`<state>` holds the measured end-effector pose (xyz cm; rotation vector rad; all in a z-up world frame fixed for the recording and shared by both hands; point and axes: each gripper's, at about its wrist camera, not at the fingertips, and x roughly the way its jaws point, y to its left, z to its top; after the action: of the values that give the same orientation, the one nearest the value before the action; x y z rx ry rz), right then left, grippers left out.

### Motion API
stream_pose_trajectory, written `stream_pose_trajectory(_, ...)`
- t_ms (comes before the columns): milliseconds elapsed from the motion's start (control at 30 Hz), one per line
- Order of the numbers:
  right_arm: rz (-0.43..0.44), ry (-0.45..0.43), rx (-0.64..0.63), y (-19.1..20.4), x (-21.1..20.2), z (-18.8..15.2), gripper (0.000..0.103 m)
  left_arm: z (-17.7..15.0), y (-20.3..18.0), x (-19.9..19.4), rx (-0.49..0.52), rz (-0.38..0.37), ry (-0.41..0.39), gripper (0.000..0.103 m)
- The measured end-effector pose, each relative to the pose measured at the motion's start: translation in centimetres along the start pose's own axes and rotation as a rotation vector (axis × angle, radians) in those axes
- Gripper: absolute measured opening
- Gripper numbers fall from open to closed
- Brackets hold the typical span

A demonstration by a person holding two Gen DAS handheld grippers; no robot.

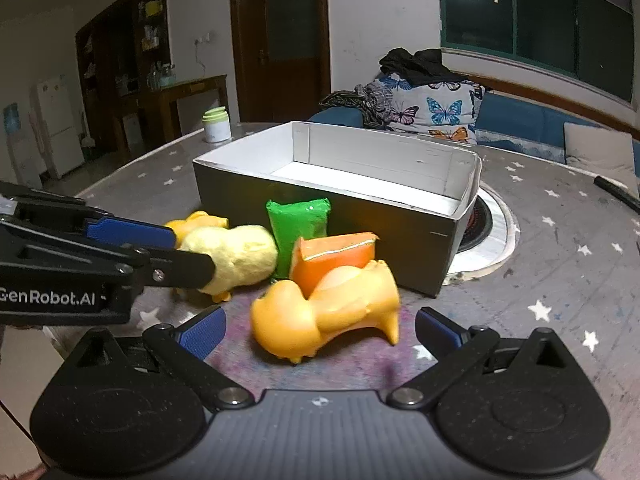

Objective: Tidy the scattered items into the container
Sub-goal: 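Move both tools toward the ducks lying in front of the white box, then grasp the large yellow duck with the right tool while the left tool grasps the small orange duck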

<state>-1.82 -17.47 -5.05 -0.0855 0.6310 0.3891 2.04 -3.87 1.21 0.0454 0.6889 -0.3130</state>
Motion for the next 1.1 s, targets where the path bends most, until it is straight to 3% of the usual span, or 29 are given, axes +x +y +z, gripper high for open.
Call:
stream_pose_trajectory(700, 0.086, 0.031, -0.125, -1.2, 2.6, 0.3, 0.098, 1.2, 0.0, 4.1, -0.033, -0.155, 0.137, 0.041)
stream_pose_trajectory(1100, 0.116, 0.029, -0.156, -1.0, 3.5, 0.3, 0.095, 1.5, 0.0, 4.6, 0.004, -0.163, 0.147, 0.040)
